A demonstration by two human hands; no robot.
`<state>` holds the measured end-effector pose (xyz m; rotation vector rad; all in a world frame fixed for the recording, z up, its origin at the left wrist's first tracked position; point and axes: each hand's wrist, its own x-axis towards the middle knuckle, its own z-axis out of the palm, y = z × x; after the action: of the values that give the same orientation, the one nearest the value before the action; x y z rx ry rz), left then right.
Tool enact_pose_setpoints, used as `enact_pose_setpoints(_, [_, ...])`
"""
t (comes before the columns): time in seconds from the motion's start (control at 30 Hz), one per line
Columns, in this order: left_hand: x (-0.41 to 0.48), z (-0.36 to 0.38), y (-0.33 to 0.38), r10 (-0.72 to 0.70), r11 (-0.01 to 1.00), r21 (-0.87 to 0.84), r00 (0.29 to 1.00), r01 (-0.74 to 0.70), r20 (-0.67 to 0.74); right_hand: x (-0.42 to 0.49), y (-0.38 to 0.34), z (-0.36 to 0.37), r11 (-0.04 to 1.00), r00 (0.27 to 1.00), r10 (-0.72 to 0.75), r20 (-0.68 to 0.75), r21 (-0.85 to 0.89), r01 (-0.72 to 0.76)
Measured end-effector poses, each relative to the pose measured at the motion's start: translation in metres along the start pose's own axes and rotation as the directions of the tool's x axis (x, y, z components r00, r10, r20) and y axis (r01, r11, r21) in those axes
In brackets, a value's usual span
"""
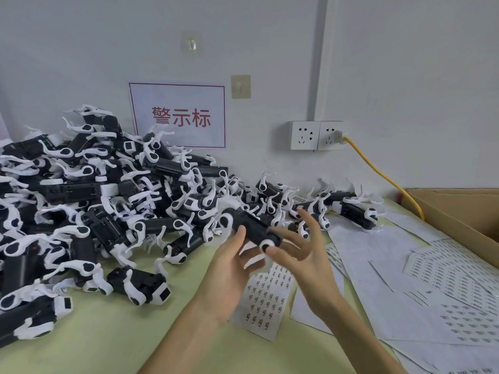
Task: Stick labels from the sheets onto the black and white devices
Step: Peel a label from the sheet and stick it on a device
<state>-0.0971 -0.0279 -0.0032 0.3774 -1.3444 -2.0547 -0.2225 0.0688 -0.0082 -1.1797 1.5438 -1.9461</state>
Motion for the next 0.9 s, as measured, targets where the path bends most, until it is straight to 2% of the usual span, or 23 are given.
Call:
enact_pose_setpoints(0.17, [-0.001, 0.0, 0.008, -0.061, 0.952, -0.285, 0.984, 0.107, 0.165, 0.007, -0.001, -0.014, 0.968, 0.992, 0.122, -0.038, 0.224, -0.111])
enact_pose_setpoints(0.3, [-0.002, -0.009, 0.015, -0.122, 0.895, -0.417, 0.986, 0.157, 0.111, 0.011, -0.001, -0.019, 0.975, 0.992, 0.103, -0.075, 0.207, -0.086])
enact_pose_setpoints(0.4, [0.0, -0.008, 0.013, -0.118, 0.97, -0.214, 0.993, 0.113, -0.009, 0.012, -0.001, -0.022, 0.986, 0.995, 0.072, -0.064, 0.154, -0.061])
enact_pose_setpoints(0.47, [0.0, -0.005, 0.012, -0.063, 0.997, -0.054, 0.994, 0.059, -0.085, 0.012, -0.002, -0.023, 0.987, 0.992, 0.073, -0.102, 0.152, -0.057])
enact_pose_setpoints(0.57, [0.003, -0.009, 0.013, 0.025, 0.999, 0.027, 0.994, -0.023, -0.104, 0.013, -0.002, -0.026, 0.985, 0.984, 0.091, -0.153, 0.163, -0.065])
enact_pose_setpoints(0.63, [0.003, -0.014, 0.014, 0.039, 0.973, 0.228, 0.998, -0.028, -0.046, 0.014, -0.002, -0.028, 0.982, 0.983, 0.106, -0.149, 0.172, -0.079])
enact_pose_setpoints(0.7, [0.002, -0.014, 0.013, -0.022, 0.897, 0.443, 0.997, -0.013, 0.075, 0.014, -0.002, -0.027, 0.983, 0.985, 0.122, -0.126, 0.155, -0.102])
enact_pose_setpoints(0.83, [0.0, -0.008, 0.005, -0.158, 0.824, 0.565, 0.976, 0.047, 0.149, 0.01, -0.003, -0.023, 0.983, 0.982, 0.157, -0.104, 0.113, -0.145])
enact_pose_setpoints(0.9, [0.001, -0.006, 0.002, -0.187, 0.83, 0.55, 0.974, 0.087, 0.128, 0.01, -0.004, -0.021, 0.979, 0.976, 0.198, -0.085, 0.061, -0.194])
